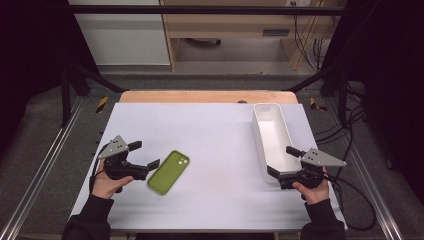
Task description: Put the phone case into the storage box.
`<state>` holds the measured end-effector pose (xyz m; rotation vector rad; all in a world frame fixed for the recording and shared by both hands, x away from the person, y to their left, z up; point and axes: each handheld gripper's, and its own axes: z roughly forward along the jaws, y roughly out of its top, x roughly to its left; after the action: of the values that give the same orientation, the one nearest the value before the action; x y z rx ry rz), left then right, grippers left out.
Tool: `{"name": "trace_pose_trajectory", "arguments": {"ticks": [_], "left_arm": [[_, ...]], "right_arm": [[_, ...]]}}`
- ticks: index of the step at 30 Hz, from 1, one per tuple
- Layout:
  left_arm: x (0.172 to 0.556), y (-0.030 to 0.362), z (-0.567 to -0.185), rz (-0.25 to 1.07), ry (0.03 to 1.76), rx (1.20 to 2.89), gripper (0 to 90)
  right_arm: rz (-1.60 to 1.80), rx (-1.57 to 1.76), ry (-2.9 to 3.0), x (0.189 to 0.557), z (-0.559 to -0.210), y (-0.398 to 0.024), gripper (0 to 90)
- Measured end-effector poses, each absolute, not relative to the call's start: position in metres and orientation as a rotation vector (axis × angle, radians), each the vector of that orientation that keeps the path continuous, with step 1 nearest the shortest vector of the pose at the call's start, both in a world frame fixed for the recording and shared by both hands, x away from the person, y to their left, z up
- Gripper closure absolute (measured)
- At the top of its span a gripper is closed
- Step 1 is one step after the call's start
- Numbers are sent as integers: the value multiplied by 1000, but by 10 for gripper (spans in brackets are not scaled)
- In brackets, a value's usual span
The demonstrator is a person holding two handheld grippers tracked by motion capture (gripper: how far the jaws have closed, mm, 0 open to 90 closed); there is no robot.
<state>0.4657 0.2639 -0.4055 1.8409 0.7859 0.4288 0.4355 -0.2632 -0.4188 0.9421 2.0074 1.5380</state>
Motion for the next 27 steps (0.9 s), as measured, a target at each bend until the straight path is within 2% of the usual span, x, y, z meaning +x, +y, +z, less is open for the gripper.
{"name": "trace_pose_trajectory", "arguments": {"ticks": [10,27], "left_arm": [[473,255,-399,424,783,1859,4],[490,248,-410,406,835,1919,5]], "right_arm": [[1530,941,2007,436,-419,-263,6],[1517,934,2019,435,-420,-262,5]]}}
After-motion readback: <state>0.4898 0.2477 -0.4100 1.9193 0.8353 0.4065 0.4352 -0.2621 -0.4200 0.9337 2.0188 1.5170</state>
